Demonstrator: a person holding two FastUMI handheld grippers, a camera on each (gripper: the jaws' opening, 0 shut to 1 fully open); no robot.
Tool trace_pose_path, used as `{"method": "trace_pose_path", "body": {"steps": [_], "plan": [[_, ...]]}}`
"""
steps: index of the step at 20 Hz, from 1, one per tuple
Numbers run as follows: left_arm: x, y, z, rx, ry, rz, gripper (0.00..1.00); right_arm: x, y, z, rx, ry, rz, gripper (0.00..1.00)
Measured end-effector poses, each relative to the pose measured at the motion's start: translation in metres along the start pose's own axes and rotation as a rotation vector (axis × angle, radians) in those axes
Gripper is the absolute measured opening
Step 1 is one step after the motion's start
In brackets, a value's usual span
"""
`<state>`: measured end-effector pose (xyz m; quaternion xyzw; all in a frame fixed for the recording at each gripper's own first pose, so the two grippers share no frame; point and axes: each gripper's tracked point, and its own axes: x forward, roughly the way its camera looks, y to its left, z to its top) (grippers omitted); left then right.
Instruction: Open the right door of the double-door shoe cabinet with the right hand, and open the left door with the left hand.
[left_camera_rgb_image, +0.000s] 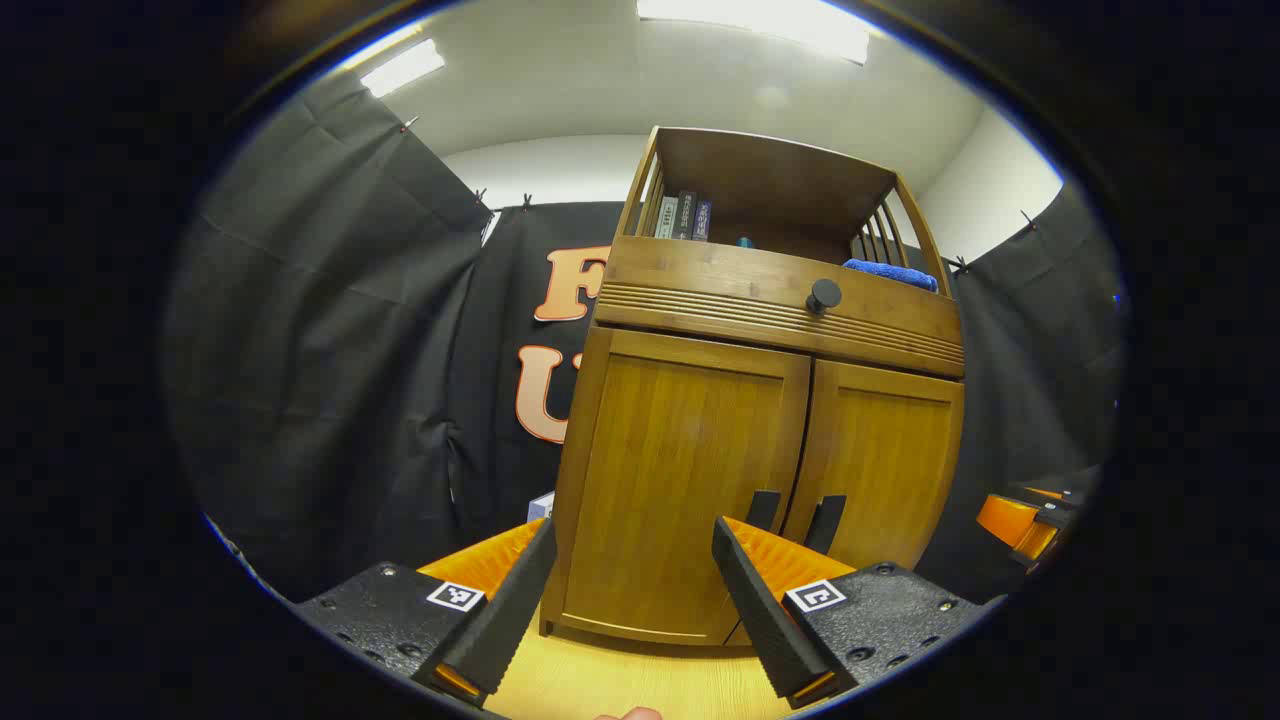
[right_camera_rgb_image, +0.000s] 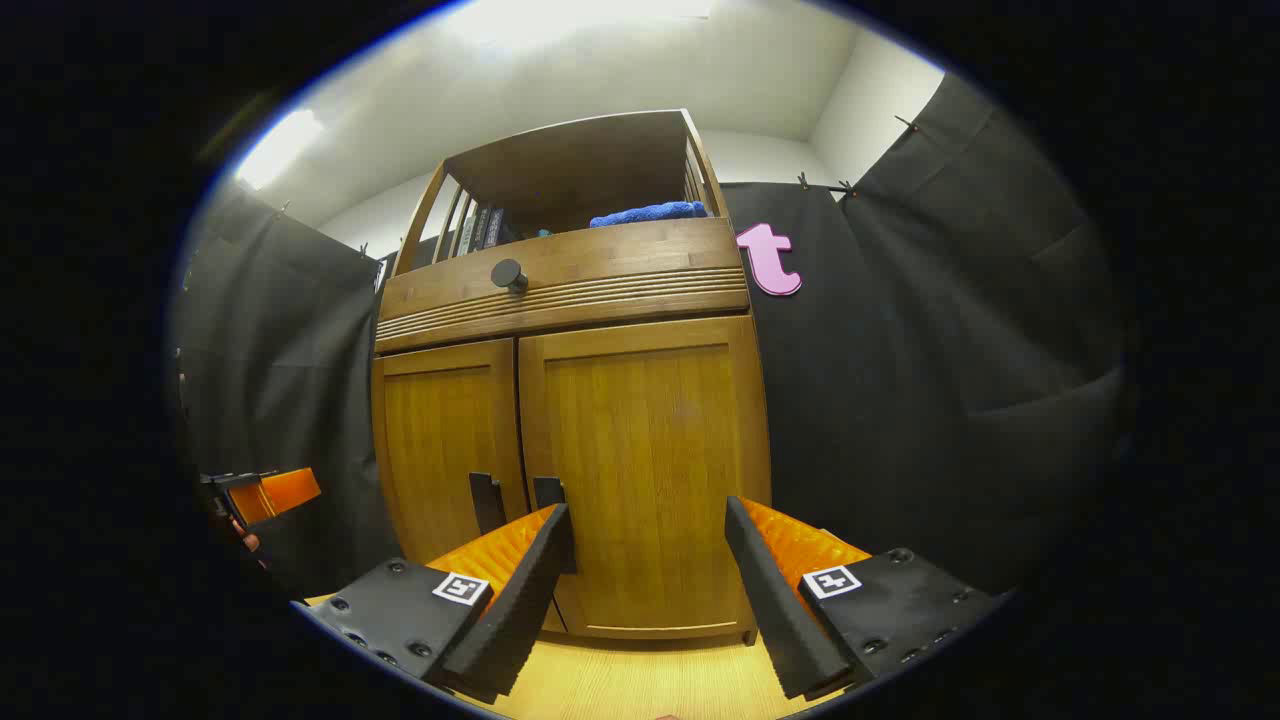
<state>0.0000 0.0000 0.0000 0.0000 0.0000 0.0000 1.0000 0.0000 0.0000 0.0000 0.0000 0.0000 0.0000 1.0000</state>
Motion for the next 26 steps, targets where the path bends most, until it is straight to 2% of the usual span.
{"method": "trace_pose_path", "body": {"steps": [2, 3, 6, 7, 10, 11, 12, 13, 14, 15, 18, 19, 22, 23, 24, 26], "plan": [[0.000, 0.001, 0.001, 0.000, -0.001, 0.001, 0.95, 0.002, 0.001, 0.001, 0.000, -0.002, -0.002, 0.94], [0.000, 0.001, 0.002, 0.001, -0.002, 0.001, 0.95, 0.002, 0.001, 0.001, -0.001, -0.003, -0.003, 0.98], [0.001, 0.001, 0.001, 0.004, 0.000, 0.000, 0.95, 0.005, 0.002, 0.002, -0.001, -0.005, -0.004, 0.94], [0.001, 0.001, 0.001, 0.006, 0.001, -0.001, 0.95, 0.005, 0.003, 0.001, 0.001, -0.002, -0.003, 0.98], [0.001, 0.001, 0.001, 0.008, 0.001, -0.002, 0.95, 0.006, 0.006, -0.001, 0.007, 0.003, 0.001, 0.99], [0.001, 0.001, 0.001, 0.008, 0.000, -0.002, 0.95, 0.007, 0.006, 0.000, 0.007, 0.002, 0.001, 0.98], [0.001, 0.002, 0.002, 0.009, -0.001, -0.003, 0.95, 0.008, 0.007, 0.000, 0.005, 0.000, 0.001, 0.94], [0.001, 0.001, 0.002, 0.010, -0.001, -0.002, 0.95, 0.007, 0.006, 0.001, 0.004, -0.002, 0.001, 0.98], [0.002, 0.001, 0.002, 0.010, -0.001, -0.002, 0.95, 0.008, 0.007, 0.000, 0.004, 0.000, 0.000, 0.98], [0.001, 0.002, 0.001, 0.009, 0.000, -0.002, 0.95, 0.008, 0.008, -0.002, 0.006, 0.004, 0.000, 0.94], [0.002, 0.004, 0.000, 0.003, 0.004, 0.000, 0.95, 0.008, 0.008, -0.003, 0.010, 0.010, 0.001, 0.94], [0.001, 0.004, -0.001, 0.001, 0.006, 0.001, 0.95, 0.008, 0.008, -0.003, 0.007, 0.011, 0.000, 0.98], [0.001, 0.006, -0.002, -0.005, 0.012, 0.004, 0.95, 0.009, 0.009, -0.003, 0.004, 0.012, -0.001, 0.98], [0.000, 0.007, -0.003, -0.006, 0.013, 0.006, 0.95, 0.009, 0.009, -0.003, 0.005, 0.012, 0.000, 0.94], [0.000, 0.007, -0.003, -0.008, 0.013, 0.007, 0.95, 0.009, 0.010, -0.003, 0.004, 0.012, 0.000, 0.94], [0.001, 0.008, -0.003, -0.009, 0.012, 0.008, 0.92, 0.008, 0.011, -0.004, 0.002, 0.012, 0.000, 0.94]]}}
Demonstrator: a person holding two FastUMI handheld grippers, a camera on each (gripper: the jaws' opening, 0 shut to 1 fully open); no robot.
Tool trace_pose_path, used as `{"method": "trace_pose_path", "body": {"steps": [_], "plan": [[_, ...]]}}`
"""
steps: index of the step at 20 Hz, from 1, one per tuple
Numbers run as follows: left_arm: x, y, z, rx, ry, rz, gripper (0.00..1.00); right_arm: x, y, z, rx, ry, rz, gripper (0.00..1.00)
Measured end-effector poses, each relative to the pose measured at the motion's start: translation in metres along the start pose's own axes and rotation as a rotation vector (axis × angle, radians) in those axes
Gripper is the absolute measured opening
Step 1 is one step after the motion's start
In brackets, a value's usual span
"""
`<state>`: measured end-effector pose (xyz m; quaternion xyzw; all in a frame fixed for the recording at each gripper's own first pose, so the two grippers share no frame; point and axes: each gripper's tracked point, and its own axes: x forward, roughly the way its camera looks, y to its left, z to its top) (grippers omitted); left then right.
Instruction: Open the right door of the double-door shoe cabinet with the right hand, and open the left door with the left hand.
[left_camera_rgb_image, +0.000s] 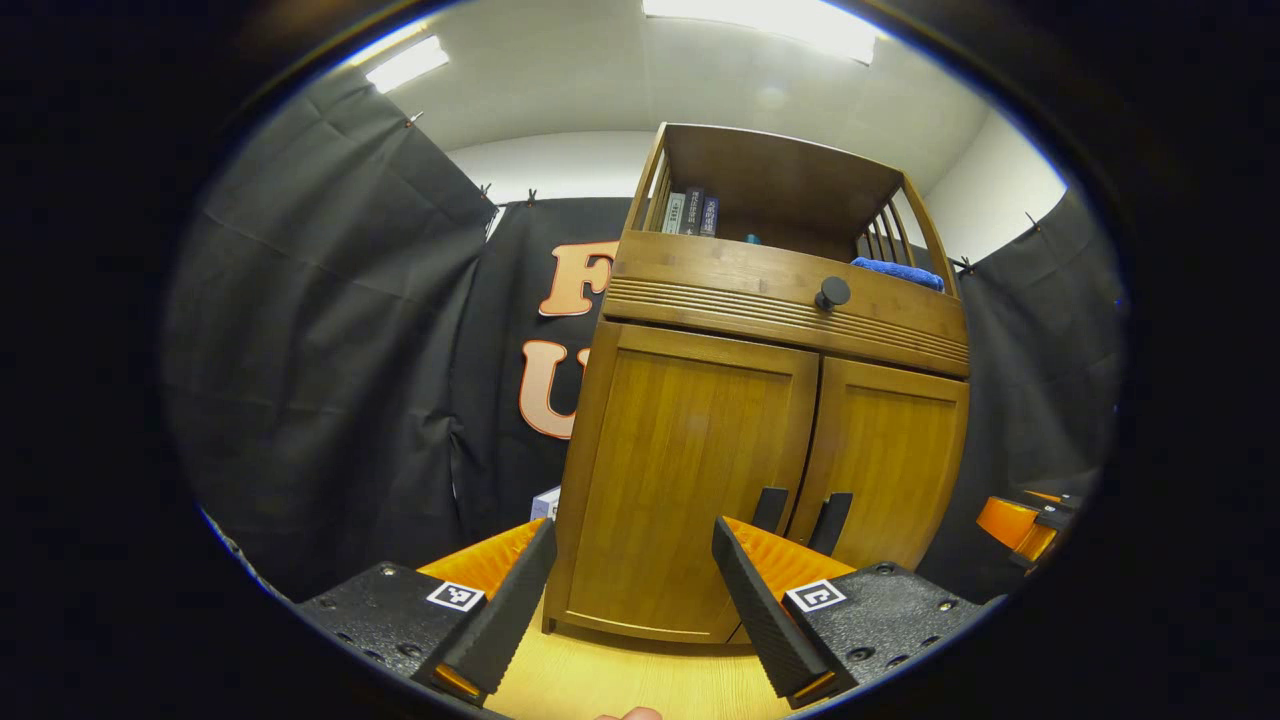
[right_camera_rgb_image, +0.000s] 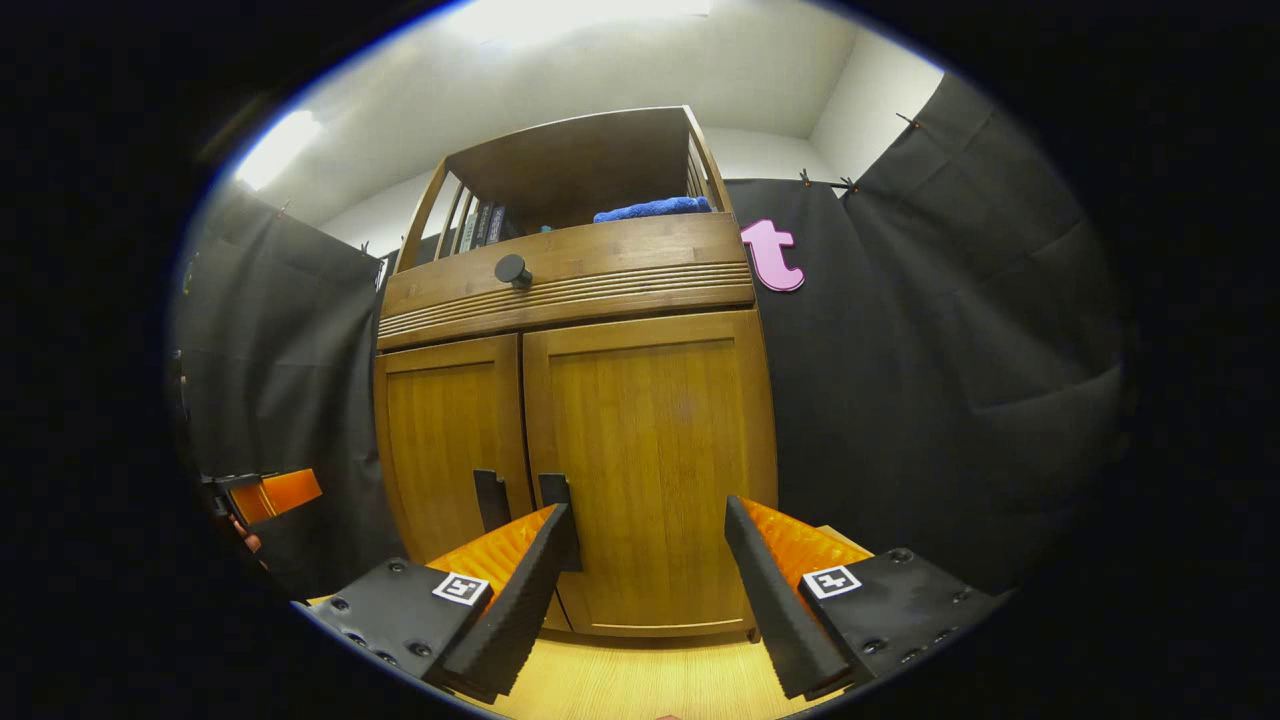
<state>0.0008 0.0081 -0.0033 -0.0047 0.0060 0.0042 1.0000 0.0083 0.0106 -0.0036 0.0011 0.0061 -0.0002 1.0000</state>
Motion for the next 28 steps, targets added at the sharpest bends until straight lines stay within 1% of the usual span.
{"method": "trace_pose_path", "body": {"steps": [1, 2, 3, 4, 5, 6, 7, 8, 9, 10, 11, 12, 13, 15, 16, 18, 19, 20, 23, 24, 25, 26, 28], "plan": [[-0.001, 0.000, 0.001, 0.000, -0.001, 0.001, 0.95, 0.000, 0.001, 0.000, 0.000, 0.001, 0.001, 0.98], [-0.001, 0.001, 0.001, 0.000, -0.001, 0.002, 0.92, 0.001, 0.001, 0.000, 0.000, 0.001, 0.002, 0.94], [-0.001, 0.001, 0.000, 0.000, -0.002, 0.004, 0.92, 0.000, 0.001, -0.001, 0.000, 0.001, 0.003, 0.94], [-0.001, 0.002, 0.001, -0.001, -0.001, 0.004, 0.92, 0.000, 0.002, 0.000, -0.001, 0.000, 0.003, 0.98], [0.000, 0.002, 0.001, -0.001, 0.000, 0.006, 0.92, 0.001, 0.002, 0.000, -0.001, 0.000, 0.004, 0.99], [-0.001, 0.003, 0.000, -0.001, 0.000, 0.007, 0.92, 0.000, 0.003, 0.000, -0.002, -0.002, 0.005, 0.94], [-0.002, 0.003, 0.000, -0.002, 0.000, 0.008, 0.95, 0.000, 0.003, 0.001, -0.003, -0.005, 0.005, 0.98], [-0.002, 0.003, 0.001, -0.001, -0.001, 0.009, 0.92, 0.001, 0.004, 0.002, -0.005, -0.009, 0.006, 0.98], [-0.002, 0.003, 0.001, 0.001, -0.002, 0.009, 0.95, 0.002, 0.004, 0.004, -0.008, -0.012, 0.007, 0.98], [-0.001, 0.005, 0.001, 0.004, -0.005, 0.011, 0.92, 0.004, 0.005, 0.005, -0.012, -0.015, 0.010, 0.94], [-0.001, 0.007, 0.002, 0.007, -0.009, 0.015, 0.92, 0.006, 0.006, 0.007, -0.016, -0.020, 0.013, 0.94], [-0.002, 0.008, 0.001, 0.009, -0.009, 0.019, 0.92, 0.009, 0.008, 0.009, -0.023, -0.027, 0.017, 0.98], [-0.002, 0.008, 0.000, 0.009, -0.005, 0.020, 0.95, 0.012, 0.012, 0.011, -0.031, -0.035, 0.025, 0.98], [-0.004, 0.010, -0.002, 0.006, -0.001, 0.023, 0.95, 0.022, 0.019, 0.015, -0.036, -0.050, 0.043, 0.98], [-0.005, 0.012, -0.001, 0.007, -0.001, 0.027, 0.92, 0.028, 0.024, 0.016, -0.030, -0.054, 0.056, 0.98], [-0.007, 0.015, 0.001, 0.016, -0.010, 0.036, 0.92, 0.040, 0.034, 0.013, -0.015, -0.050, 0.087, 0.98], [-0.007, 0.018, 0.004, 0.023, -0.016, 0.041, 0.92, 0.047, 0.040, 0.013, -0.014, -0.053, 0.100, 0.94], [-0.009, 0.021, 0.005, 0.028, -0.021, 0.047, 0.92, 0.055, 0.047, 0.015, -0.019, -0.056, 0.112, 0.98], [-0.011, 0.029, 0.009, 0.036, -0.032, 0.068, 0.91, 0.078, 0.063, 0.010, -0.038, -0.051, 0.140, 0.98], [-0.012, 0.031, 0.009, 0.039, -0.032, 0.073, 0.95, 0.085, 0.067, 0.006, -0.037, -0.038, 0.146, 1.00], [-0.013, 0.034, 0.010, 0.042, -0.033, 0.077, 0.95, 0.092, 0.071, 0.000, -0.032, -0.018, 0.152, 0.94], [-0.015, 0.036, 0.011, 0.046, -0.035, 0.081, 0.92, 0.098, 0.076, -0.005, -0.026, -0.001, 0.160, 0.94], [-0.017, 0.038, 0.011, 0.055, -0.037, 0.085, 0.92, 0.112, 0.084, -0.017, -0.021, 0.025, 0.170, 0.94]]}}
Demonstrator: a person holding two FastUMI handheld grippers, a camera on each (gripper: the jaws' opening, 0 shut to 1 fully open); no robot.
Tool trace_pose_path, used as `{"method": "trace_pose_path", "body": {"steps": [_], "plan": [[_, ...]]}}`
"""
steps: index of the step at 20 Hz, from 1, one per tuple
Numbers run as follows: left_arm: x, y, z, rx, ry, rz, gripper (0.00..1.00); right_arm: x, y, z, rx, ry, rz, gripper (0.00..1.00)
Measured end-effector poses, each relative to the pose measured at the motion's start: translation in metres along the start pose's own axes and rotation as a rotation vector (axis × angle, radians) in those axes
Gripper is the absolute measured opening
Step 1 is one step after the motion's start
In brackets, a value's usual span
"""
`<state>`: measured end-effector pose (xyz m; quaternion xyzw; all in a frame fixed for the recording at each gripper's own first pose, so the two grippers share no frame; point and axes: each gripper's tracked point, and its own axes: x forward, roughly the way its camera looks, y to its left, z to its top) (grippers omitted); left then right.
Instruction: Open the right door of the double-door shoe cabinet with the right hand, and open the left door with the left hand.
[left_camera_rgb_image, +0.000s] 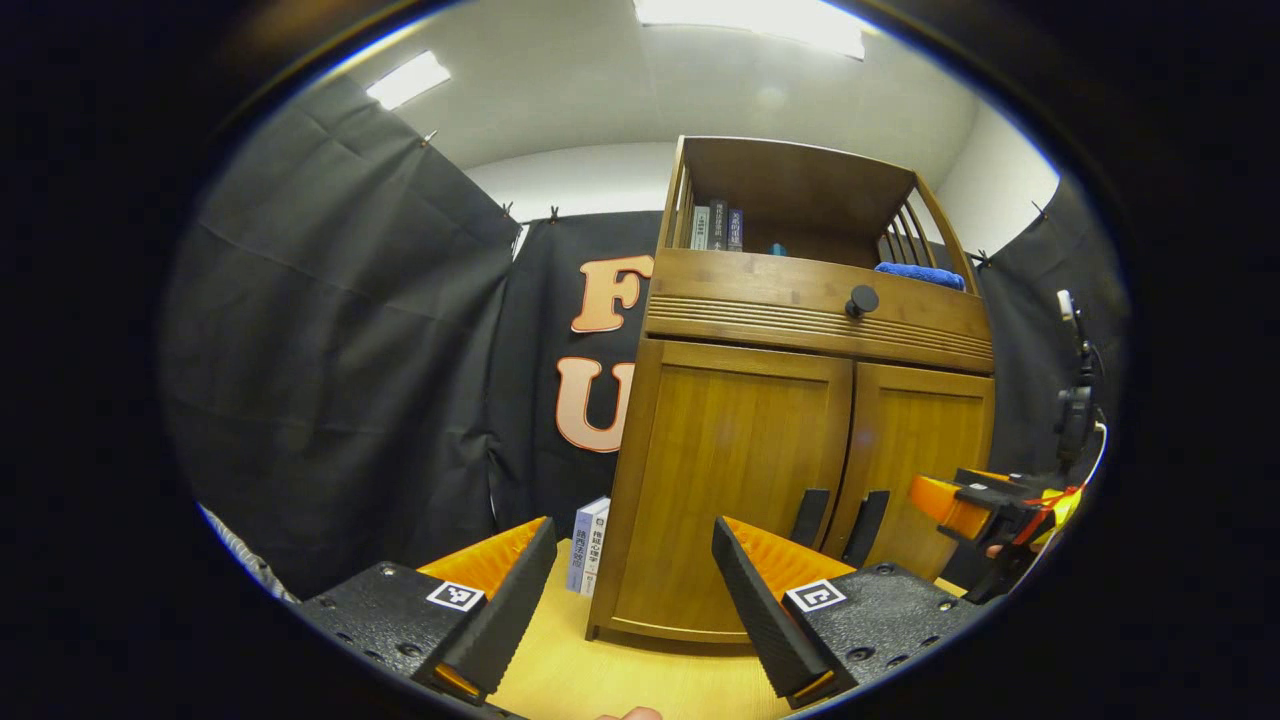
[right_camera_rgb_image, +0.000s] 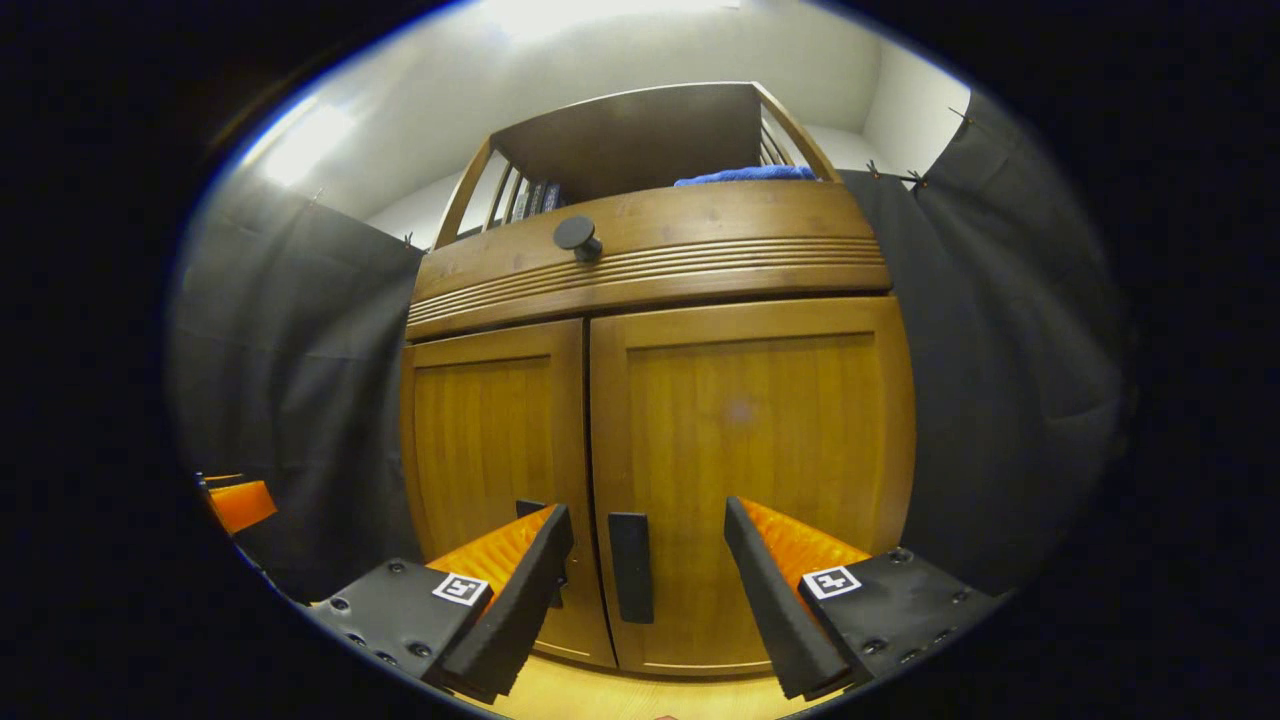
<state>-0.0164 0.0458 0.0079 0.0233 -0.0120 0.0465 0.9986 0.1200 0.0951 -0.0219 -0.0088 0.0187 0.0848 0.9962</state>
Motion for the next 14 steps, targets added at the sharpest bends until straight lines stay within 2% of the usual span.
{"method": "trace_pose_path", "body": {"steps": [3, 4, 5, 6, 7, 8, 9, 10, 12, 14], "plan": [[-0.003, 0.004, 0.000, 0.016, -0.002, 0.008, 0.92, 0.021, 0.001, -0.017, -0.008, 0.029, -0.013, 0.94], [-0.004, 0.005, -0.001, 0.014, -0.003, 0.009, 0.95, 0.026, -0.001, -0.019, -0.016, 0.033, -0.025, 0.99], [-0.004, 0.005, -0.002, 0.010, -0.002, 0.010, 0.95, 0.032, -0.001, -0.023, -0.025, 0.038, -0.036, 0.94], [-0.005, 0.005, -0.002, 0.006, 0.001, 0.011, 0.95, 0.037, -0.001, -0.029, -0.035, 0.046, -0.041, 0.98], [-0.006, 0.006, -0.003, 0.004, 0.003, 0.011, 0.95, 0.043, -0.001, -0.035, -0.041, 0.053, -0.050, 0.98], [-0.005, 0.007, -0.003, 0.005, 0.002, 0.012, 0.92, 0.047, -0.003, -0.039, -0.046, 0.056, -0.066, 0.94], [-0.004, 0.008, -0.002, 0.007, -0.002, 0.013, 0.92, 0.051, -0.004, -0.043, -0.049, 0.058, -0.080, 0.98], [-0.004, 0.009, -0.002, 0.011, -0.004, 0.015, 0.92, 0.054, -0.005, -0.045, -0.051, 0.059, -0.086, 0.94], [-0.001, 0.008, -0.002, 0.018, -0.007, 0.012, 0.95, 0.060, -0.007, -0.050, -0.057, 0.065, -0.104, 0.94], [0.001, 0.007, -0.002, 0.018, -0.009, 0.006, 0.92, 0.068, -0.009, -0.057, -0.059, 0.086, -0.124, 0.96]]}}
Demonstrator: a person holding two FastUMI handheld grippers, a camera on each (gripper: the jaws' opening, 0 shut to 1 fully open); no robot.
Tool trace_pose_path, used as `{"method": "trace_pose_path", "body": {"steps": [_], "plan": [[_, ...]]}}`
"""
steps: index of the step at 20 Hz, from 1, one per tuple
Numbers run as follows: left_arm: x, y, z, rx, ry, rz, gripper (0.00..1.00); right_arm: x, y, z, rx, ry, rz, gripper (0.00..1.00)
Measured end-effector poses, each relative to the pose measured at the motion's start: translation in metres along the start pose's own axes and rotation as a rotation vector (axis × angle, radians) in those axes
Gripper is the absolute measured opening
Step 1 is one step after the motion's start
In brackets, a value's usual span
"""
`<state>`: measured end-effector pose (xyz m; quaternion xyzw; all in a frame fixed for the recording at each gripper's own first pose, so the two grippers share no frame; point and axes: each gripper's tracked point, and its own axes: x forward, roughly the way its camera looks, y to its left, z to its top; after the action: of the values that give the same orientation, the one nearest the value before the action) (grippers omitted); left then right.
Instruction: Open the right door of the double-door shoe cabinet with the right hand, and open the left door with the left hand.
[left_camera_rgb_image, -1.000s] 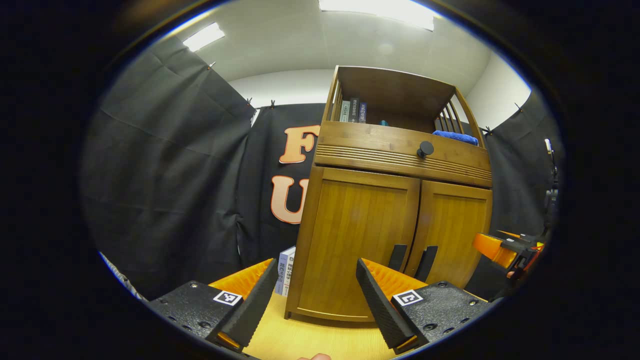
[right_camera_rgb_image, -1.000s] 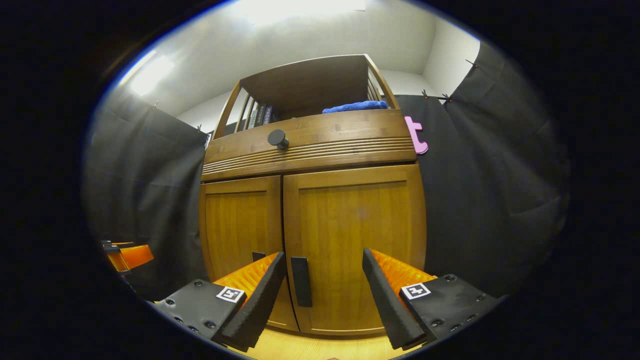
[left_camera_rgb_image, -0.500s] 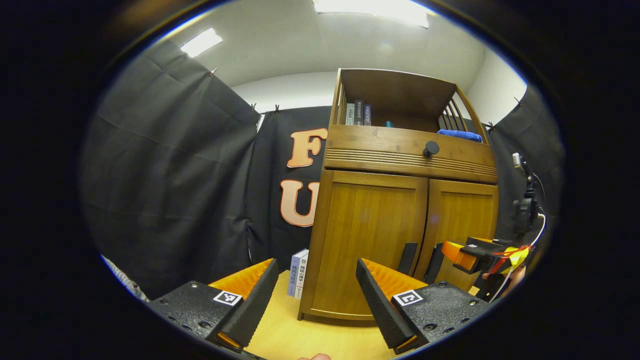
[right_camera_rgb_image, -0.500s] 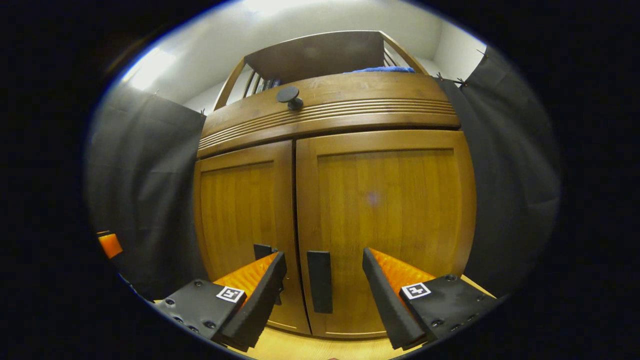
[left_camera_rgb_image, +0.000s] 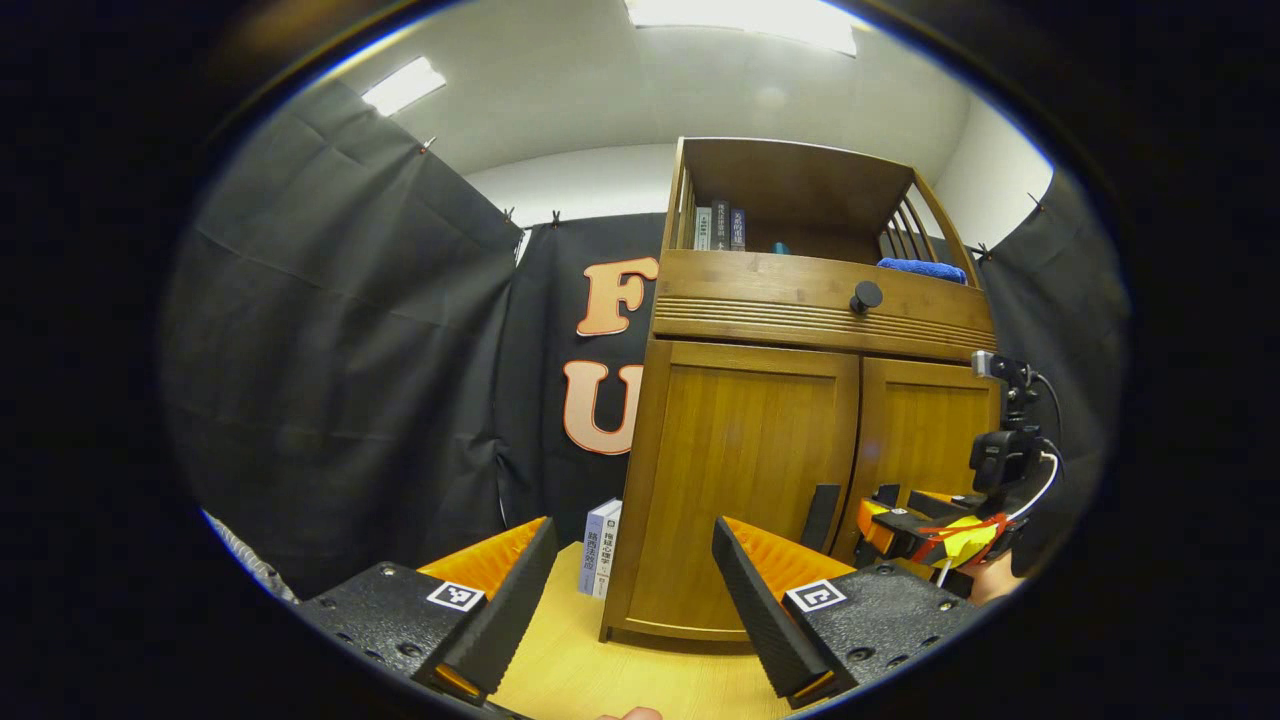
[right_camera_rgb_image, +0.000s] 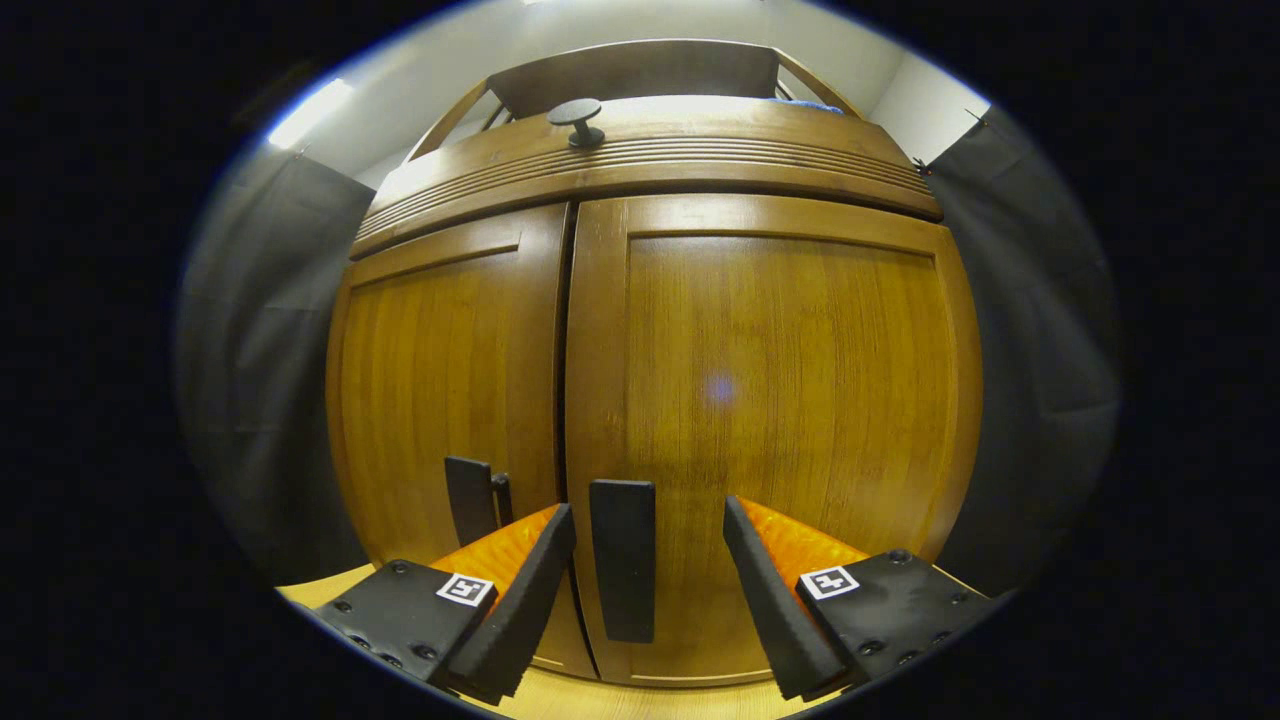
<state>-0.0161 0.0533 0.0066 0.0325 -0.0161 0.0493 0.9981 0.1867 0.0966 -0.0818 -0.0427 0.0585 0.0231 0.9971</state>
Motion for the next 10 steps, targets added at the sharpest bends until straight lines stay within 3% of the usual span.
{"method": "trace_pose_path", "body": {"steps": [3, 4, 7, 8, 9, 10], "plan": [[0.001, -0.001, -0.001, -0.003, -0.002, -0.010, 0.92, 0.014, -0.001, -0.009, 0.019, 0.033, -0.022, 0.95], [0.003, 0.000, -0.002, -0.002, -0.002, -0.011, 0.92, 0.017, -0.004, -0.011, 0.016, 0.047, -0.049, 0.89], [0.007, 0.004, -0.002, -0.004, -0.002, -0.009, 0.92, 0.018, 0.006, -0.010, 0.004, 0.028, -0.028, 0.81], [0.007, 0.005, -0.003, -0.004, -0.003, -0.008, 0.92, 0.016, 0.011, -0.013, -0.007, 0.029, -0.014, 0.84], [0.008, 0.006, -0.003, -0.003, -0.003, -0.008, 0.95, 0.015, 0.014, -0.014, -0.013, 0.031, -0.009, 0.71], [0.009, 0.008, -0.005, -0.005, -0.002, -0.009, 0.92, 0.019, 0.013, -0.015, -0.004, 0.035, -0.012, 0.58]]}}
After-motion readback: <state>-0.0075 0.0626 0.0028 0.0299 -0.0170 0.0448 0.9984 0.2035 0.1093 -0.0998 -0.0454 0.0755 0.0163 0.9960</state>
